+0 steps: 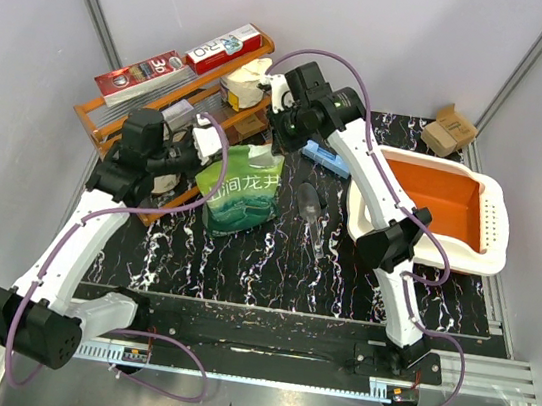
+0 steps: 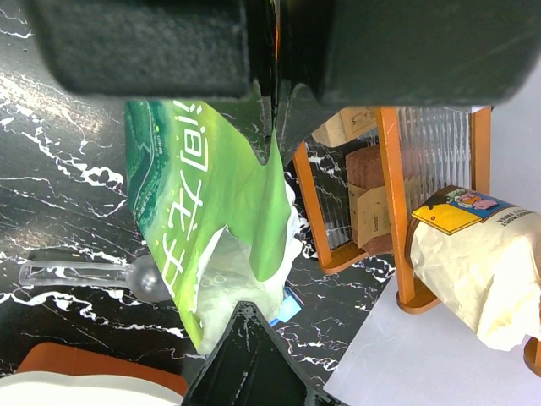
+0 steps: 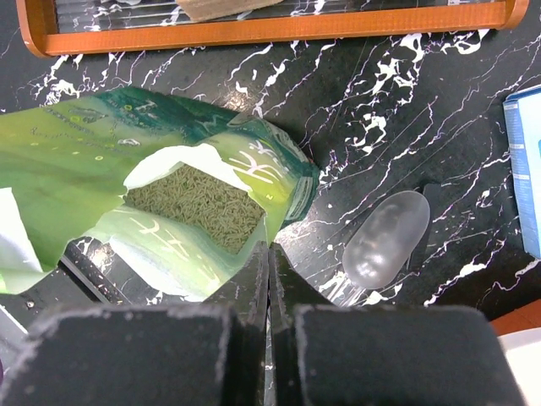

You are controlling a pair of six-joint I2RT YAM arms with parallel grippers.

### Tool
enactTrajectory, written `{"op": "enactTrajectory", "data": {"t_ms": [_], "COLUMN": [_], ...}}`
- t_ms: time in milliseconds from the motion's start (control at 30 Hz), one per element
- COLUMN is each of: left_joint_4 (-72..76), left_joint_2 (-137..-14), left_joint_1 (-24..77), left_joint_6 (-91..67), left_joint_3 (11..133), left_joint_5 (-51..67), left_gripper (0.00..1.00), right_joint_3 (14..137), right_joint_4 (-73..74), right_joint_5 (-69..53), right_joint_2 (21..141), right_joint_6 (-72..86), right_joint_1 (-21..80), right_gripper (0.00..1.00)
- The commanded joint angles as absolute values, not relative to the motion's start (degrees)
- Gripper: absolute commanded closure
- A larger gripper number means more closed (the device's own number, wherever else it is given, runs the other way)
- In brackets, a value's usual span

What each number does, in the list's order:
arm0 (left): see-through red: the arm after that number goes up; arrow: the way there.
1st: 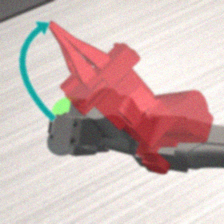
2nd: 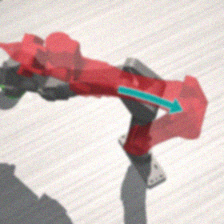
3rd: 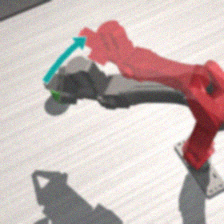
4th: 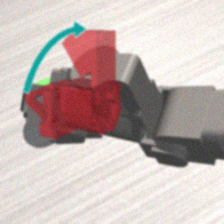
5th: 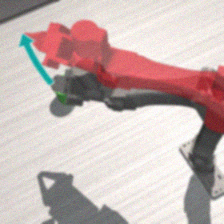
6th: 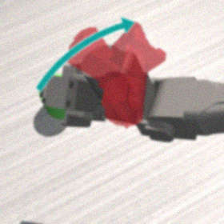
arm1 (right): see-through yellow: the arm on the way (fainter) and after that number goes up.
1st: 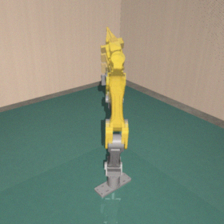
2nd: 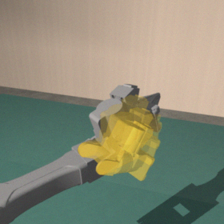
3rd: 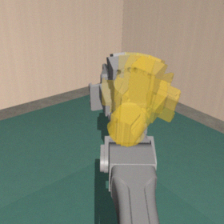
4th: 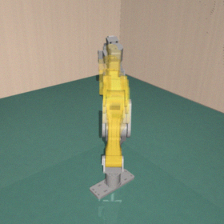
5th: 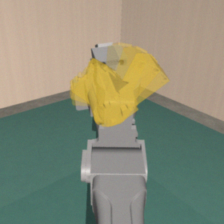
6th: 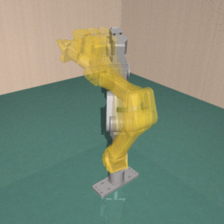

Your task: Fill the litter box with clean litter

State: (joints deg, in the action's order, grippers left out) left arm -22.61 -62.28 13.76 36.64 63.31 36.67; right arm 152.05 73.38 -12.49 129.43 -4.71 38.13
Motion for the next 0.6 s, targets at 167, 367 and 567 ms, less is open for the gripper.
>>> {"op": "enactTrajectory", "data": {"t_ms": [167, 367, 567], "left_joint_4": [-3.25, -8.87, -6.95], "left_joint_2": [-60.03, -62.58, -58.37], "left_joint_1": [13.54, 13.54, 13.54], "left_joint_6": [32.26, 30.85, 21.64], "left_joint_3": [67.24, 67.42, 66.35], "left_joint_5": [38.58, 37.80, 32.88], "left_gripper": [1.00, 0.82, 0.32], "right_joint_3": [154.60, 156.88, 148.75], "right_joint_4": [69.61, 67.07, 67.15], "right_joint_5": [-11.69, -10.37, -12.12], "right_joint_2": [127.18, 126.31, 120.61], "right_joint_6": [-5.45, -1.58, -3.50], "right_joint_1": [37.71, 34.63, 28.58], "right_gripper": [1.00, 0.92, 0.37]}}
